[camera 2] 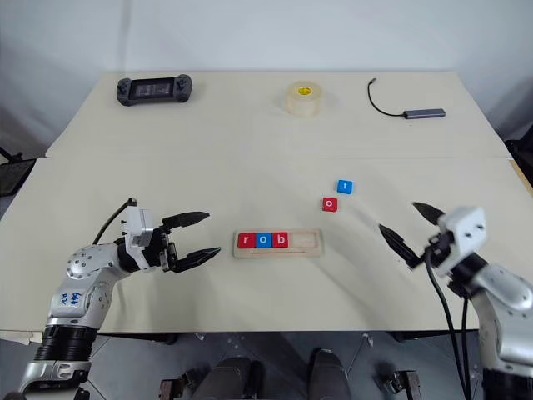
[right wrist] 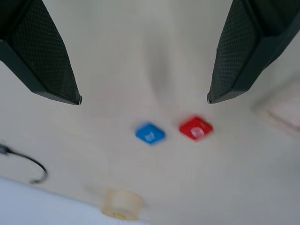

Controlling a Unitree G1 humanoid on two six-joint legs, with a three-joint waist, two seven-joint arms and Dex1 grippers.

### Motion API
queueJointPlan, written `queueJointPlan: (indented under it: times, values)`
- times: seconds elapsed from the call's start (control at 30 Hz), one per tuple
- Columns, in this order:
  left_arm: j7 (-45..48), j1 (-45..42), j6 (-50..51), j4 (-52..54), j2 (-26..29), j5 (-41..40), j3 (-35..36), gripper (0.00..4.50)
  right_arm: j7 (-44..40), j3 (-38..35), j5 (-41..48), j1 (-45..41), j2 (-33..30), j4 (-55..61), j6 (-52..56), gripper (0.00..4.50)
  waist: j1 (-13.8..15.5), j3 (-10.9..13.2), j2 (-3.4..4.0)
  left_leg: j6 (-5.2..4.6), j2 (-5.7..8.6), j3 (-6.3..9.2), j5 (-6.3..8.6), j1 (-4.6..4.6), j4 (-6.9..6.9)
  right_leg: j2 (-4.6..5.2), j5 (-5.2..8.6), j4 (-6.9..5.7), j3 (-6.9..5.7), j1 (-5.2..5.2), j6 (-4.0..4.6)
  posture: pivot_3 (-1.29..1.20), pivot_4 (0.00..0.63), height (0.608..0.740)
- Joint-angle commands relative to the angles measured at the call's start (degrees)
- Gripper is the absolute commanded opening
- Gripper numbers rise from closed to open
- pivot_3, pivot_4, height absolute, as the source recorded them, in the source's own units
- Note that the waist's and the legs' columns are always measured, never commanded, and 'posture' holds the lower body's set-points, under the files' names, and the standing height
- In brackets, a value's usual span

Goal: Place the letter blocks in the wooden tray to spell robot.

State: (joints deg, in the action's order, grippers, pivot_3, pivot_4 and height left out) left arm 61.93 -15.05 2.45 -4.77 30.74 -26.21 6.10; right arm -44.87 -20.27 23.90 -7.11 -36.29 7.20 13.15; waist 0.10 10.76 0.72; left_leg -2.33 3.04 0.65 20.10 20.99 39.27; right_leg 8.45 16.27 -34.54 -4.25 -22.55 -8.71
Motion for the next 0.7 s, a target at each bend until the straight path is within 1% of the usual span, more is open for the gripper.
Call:
queueJointPlan:
  times: [0.03, 0.17, 0.27, 0.33, 0.53, 0.7]
  values:
    - [-1.43, 0.21, 0.6, 4.03, 0.19, -0.09, 0.13, 4.5, 4.73, 4.98, 0.02, -10.16, -1.15, -0.83, 11.2, 4.49, -0.2, 0.0, 0.0, 0.0, 0.02, -0.01, 0.0, 0.06, 0.03, 0.02, 0.0, 0.01, 0.01, -0.04, 0.0, 0.0, 0.15, 0.74]
    - [-2.82, 0.47, 1.79, 5.06, -0.28, -0.63, 0.38, 4.5, 6.69, 10.92, -2.52, -18.89, -1.39, -4.96, 20.03, 4.49, 0.02, 0.0, 0.01, 0.01, 0.0, 0.13, -0.01, 0.13, 0.05, 0.02, 0.03, 0.0, -0.09, -0.08, 0.05, 0.0, 0.15, 0.74]
    - [-3.01, 0.43, 2.04, 5.34, -0.25, -0.47, 0.17, 4.5, 6.07, 13.05, -2.1, -22.54, -1.3, -6.96, 24.12, 4.49, 0.53, 0.0, 0.01, 0.0, 0.07, 0.31, 0.0, 0.27, 0.04, 0.03, 0.04, -0.01, -0.21, -0.11, 0.08, 0.0, 0.15, 0.74]
    - [-3.47, 0.45, 1.47, 5.53, -0.3, 0.14, 0.17, 4.5, 7.45, 14.45, -3.88, -24.55, -1.2, -9.06, 24.96, 4.49, 0.55, 0.0, 0.01, -0.05, 0.15, 0.29, 0.03, 0.29, 0.03, 0.07, 0.04, 0.0, -0.2, -0.12, 0.08, 0.0, 0.15, 0.74]
    - [-4.06, 0.89, 1.51, 6.24, -0.37, -0.14, 0.27, 4.5, 7.94, 14.92, -3.91, -26.04, -1.2, -9.28, 26.88, 4.49, 0.58, 0.0, 0.0, -0.06, 0.17, 0.29, 0.03, 0.3, 0.02, 0.08, 0.04, 0.01, -0.22, -0.12, 0.07, 0.0, 0.15, 0.74]
    - [-3.98, 1.44, 1.31, 6.59, -0.25, 0.03, 0.08, 4.5, 10.61, 15.48, -3.75, -26.83, -0.6, -7.01, 33.29, 4.49, 0.28, 0.0, 0.01, -0.06, 0.15, 0.26, 0.03, 0.29, 0.03, 0.08, 0.04, 0.0, -0.22, -0.12, 0.07, 0.0, 0.15, 0.74]
